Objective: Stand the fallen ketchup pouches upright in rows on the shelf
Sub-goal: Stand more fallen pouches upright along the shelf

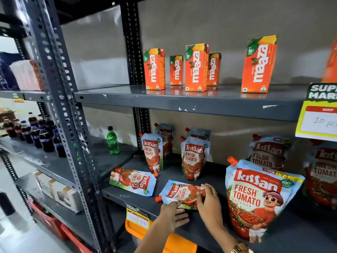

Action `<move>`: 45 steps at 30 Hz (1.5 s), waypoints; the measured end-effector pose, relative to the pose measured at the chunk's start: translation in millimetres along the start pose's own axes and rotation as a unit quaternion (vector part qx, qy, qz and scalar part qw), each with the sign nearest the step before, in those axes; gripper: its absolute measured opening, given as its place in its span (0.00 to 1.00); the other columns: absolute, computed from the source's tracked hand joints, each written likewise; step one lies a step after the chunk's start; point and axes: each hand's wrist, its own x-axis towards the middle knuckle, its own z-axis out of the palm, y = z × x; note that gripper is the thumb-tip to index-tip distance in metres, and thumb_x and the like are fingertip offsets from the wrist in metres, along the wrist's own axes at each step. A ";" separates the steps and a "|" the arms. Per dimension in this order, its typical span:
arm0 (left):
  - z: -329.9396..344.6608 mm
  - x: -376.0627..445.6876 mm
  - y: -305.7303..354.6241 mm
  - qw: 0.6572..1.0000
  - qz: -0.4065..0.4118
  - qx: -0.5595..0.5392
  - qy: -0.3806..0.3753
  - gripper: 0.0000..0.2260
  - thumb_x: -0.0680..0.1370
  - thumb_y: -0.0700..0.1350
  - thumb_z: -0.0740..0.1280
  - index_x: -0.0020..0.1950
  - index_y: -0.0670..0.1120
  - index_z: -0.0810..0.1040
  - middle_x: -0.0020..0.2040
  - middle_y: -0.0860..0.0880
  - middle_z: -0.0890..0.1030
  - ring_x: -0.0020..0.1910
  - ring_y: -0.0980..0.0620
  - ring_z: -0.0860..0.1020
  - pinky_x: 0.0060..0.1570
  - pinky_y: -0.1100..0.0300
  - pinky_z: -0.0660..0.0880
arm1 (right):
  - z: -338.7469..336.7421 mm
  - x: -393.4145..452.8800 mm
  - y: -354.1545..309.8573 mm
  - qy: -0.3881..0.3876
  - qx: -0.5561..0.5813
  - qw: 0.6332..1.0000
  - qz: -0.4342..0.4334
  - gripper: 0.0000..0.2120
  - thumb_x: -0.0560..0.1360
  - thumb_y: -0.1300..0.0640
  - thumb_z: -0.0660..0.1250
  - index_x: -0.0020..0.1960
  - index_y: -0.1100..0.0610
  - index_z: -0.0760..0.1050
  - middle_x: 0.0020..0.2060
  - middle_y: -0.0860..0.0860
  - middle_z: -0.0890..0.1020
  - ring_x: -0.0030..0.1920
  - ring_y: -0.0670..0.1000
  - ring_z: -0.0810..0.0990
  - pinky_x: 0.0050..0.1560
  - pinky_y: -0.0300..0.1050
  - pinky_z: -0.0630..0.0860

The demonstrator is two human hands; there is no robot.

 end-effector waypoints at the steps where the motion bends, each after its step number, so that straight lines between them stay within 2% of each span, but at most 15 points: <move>1: 0.9 -0.5 -1.5 1.000 0.002 0.018 -0.004 0.16 0.79 0.40 0.61 0.66 0.39 0.66 0.53 0.37 0.75 0.50 0.39 0.77 0.32 0.51 0.77 | -0.2 -0.3 2.1 0.007 -0.009 1.000 -0.001 0.16 0.76 0.57 0.61 0.63 0.58 0.69 0.66 0.56 0.71 0.64 0.55 0.70 0.61 0.46 0.69; 8: -5.6 4.3 2.1 0.996 0.019 0.074 0.040 0.18 0.79 0.39 0.59 0.68 0.37 0.62 0.51 0.37 0.75 0.47 0.40 0.78 0.34 0.51 0.78 | -5.3 -19.1 -0.8 0.038 -0.084 0.995 -0.035 0.12 0.69 0.52 0.70 0.49 0.58 0.77 0.48 0.57 0.80 0.50 0.58 0.76 0.49 0.51 0.74; 11: -10.7 2.5 6.7 0.994 0.022 0.087 0.056 0.17 0.79 0.39 0.60 0.66 0.36 0.62 0.46 0.38 0.76 0.40 0.42 0.79 0.34 0.50 0.79 | -6.6 -29.0 -5.8 0.045 -0.092 0.994 -0.040 0.12 0.67 0.51 0.72 0.45 0.57 0.78 0.44 0.56 0.80 0.47 0.58 0.76 0.44 0.52 0.75; 13: -15.1 5.2 10.8 0.992 0.020 0.100 0.071 0.15 0.78 0.38 0.61 0.63 0.36 0.63 0.48 0.37 0.76 0.37 0.42 0.79 0.32 0.51 0.79 | -8.7 -33.8 -12.2 0.025 -0.070 0.997 -0.031 0.11 0.68 0.49 0.70 0.45 0.55 0.78 0.46 0.54 0.79 0.50 0.56 0.74 0.45 0.49 0.73; 15: -20.2 7.9 15.2 0.989 0.021 0.120 0.089 0.14 0.78 0.37 0.61 0.62 0.34 0.65 0.51 0.35 0.76 0.41 0.39 0.80 0.29 0.51 0.78 | -12.1 -37.6 -18.3 -0.001 -0.038 0.999 -0.028 0.08 0.70 0.48 0.67 0.43 0.52 0.77 0.46 0.51 0.78 0.51 0.52 0.73 0.43 0.43 0.71; 18: -28.5 12.6 21.0 0.982 0.038 0.152 0.107 0.16 0.78 0.39 0.60 0.64 0.35 0.68 0.53 0.36 0.77 0.41 0.39 0.79 0.27 0.53 0.77 | -18.7 -38.3 -24.9 -0.046 0.028 0.999 -0.010 0.06 0.71 0.49 0.67 0.36 0.47 0.73 0.39 0.46 0.78 0.43 0.46 0.77 0.36 0.39 0.72; 20: -30.7 12.1 23.7 0.979 0.035 0.172 0.100 0.15 0.79 0.40 0.58 0.64 0.36 0.68 0.58 0.37 0.76 0.38 0.42 0.78 0.28 0.54 0.77 | -22.1 -32.6 -24.4 -0.064 0.068 0.995 0.038 0.06 0.72 0.51 0.67 0.37 0.48 0.73 0.35 0.45 0.80 0.38 0.45 0.79 0.34 0.40 0.73; 22: -31.1 10.7 23.9 0.979 0.036 0.174 0.097 0.15 0.78 0.41 0.62 0.62 0.36 0.69 0.59 0.37 0.77 0.35 0.45 0.78 0.27 0.55 0.77 | -20.6 -24.7 -19.3 -0.088 0.100 0.986 0.099 0.05 0.72 0.51 0.67 0.44 0.52 0.74 0.37 0.48 0.82 0.38 0.47 0.79 0.34 0.40 0.72; 24: -32.0 7.2 21.7 0.982 0.042 0.160 0.097 0.14 0.76 0.41 0.66 0.58 0.36 0.70 0.54 0.37 0.77 0.36 0.45 0.78 0.26 0.56 0.77 | -15.1 -21.0 -15.8 -0.133 0.119 0.971 0.157 0.10 0.72 0.50 0.66 0.49 0.56 0.75 0.42 0.51 0.81 0.42 0.50 0.78 0.38 0.43 0.75; 27: -33.3 0.9 16.9 0.988 0.053 0.116 0.084 0.06 0.76 0.39 0.67 0.46 0.38 0.71 0.50 0.39 0.75 0.45 0.42 0.77 0.31 0.55 0.78 | -8.5 -21.4 -13.5 -0.168 0.151 0.954 0.196 0.12 0.73 0.50 0.64 0.36 0.57 0.75 0.37 0.54 0.80 0.44 0.55 0.80 0.50 0.57 0.78; 31: -31.1 -7.9 17.2 0.987 0.070 0.121 0.080 0.08 0.77 0.38 0.65 0.52 0.40 0.68 0.51 0.39 0.75 0.51 0.40 0.78 0.35 0.55 0.79 | -6.1 -22.0 -14.2 -0.156 0.173 0.950 0.209 0.13 0.72 0.53 0.65 0.32 0.58 0.75 0.38 0.57 0.83 0.43 0.56 0.80 0.51 0.57 0.78; 34: -29.2 -11.2 18.5 0.980 0.082 0.156 0.088 0.06 0.78 0.37 0.62 0.53 0.40 0.67 0.52 0.38 0.76 0.55 0.37 0.79 0.41 0.51 0.80 | -6.1 -23.0 -18.3 -0.143 0.170 0.955 0.198 0.12 0.73 0.55 0.64 0.34 0.61 0.76 0.39 0.58 0.83 0.42 0.55 0.80 0.46 0.52 0.76; 38: -29.2 -11.1 20.9 0.972 0.139 0.177 0.073 0.05 0.78 0.37 0.62 0.53 0.39 0.71 0.53 0.39 0.77 0.44 0.42 0.80 0.33 0.56 0.80 | -8.7 -26.8 -19.0 -0.120 0.167 0.966 0.155 0.10 0.74 0.57 0.62 0.39 0.61 0.78 0.37 0.52 0.83 0.39 0.47 0.80 0.40 0.44 0.74; 41: -22.8 -11.2 28.8 0.960 0.204 0.184 0.056 0.04 0.78 0.38 0.62 0.52 0.40 0.73 0.53 0.42 0.78 0.43 0.45 0.80 0.36 0.56 0.80 | -12.9 -28.8 -19.4 -0.088 0.187 0.970 0.127 0.07 0.75 0.57 0.63 0.47 0.57 0.79 0.42 0.50 0.83 0.44 0.48 0.80 0.45 0.44 0.78; 45: -8.7 -8.3 38.7 0.943 0.281 0.176 0.035 0.06 0.78 0.37 0.62 0.54 0.42 0.72 0.50 0.45 0.77 0.51 0.44 0.78 0.43 0.53 0.80 | -20.7 -26.1 -19.7 -0.034 0.177 0.981 0.077 0.16 0.74 0.56 0.64 0.62 0.55 0.74 0.55 0.53 0.81 0.58 0.53 0.77 0.60 0.53 0.75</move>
